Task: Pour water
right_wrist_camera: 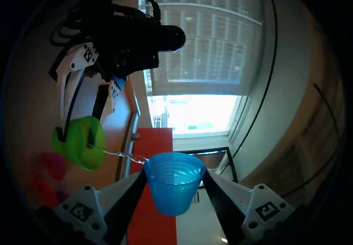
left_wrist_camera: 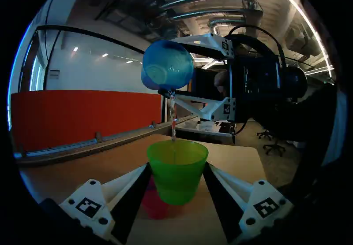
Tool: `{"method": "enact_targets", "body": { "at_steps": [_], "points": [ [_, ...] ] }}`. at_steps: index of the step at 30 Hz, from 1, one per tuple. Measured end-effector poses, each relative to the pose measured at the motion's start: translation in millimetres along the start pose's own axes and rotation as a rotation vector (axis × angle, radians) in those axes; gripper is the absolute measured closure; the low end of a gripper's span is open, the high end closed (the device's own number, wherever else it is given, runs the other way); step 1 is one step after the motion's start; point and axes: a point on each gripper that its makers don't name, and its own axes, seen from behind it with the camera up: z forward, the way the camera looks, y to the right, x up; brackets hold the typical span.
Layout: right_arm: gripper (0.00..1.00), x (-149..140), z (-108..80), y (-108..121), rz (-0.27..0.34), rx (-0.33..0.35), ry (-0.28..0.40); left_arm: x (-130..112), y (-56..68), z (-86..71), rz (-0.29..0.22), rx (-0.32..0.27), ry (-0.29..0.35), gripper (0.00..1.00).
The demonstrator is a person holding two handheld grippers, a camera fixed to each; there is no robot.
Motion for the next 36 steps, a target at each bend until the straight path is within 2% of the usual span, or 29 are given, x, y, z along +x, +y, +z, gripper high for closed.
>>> {"method": "enact_targets", "body": {
  "at_steps": [23,29,36],
  "points": [
    [0.09,9.3,-1.3,2.2,-0.103,-0.013,0.01,1.6,0.0,1.9,-0.001,-0.001,0.005,0.17],
    [0.08,11.1,-2.6,2.5,-0.094,-0.017,0.014,3.2,-1.3,1.5,-0.001,0.001,0.008,0.17],
    [0.08,11.1,-3.9,1.7,-0.056,-0.018,0.017,3.0,-2.0,0.4,-0.004,0.004,0.009,0.17]
  ]
}}
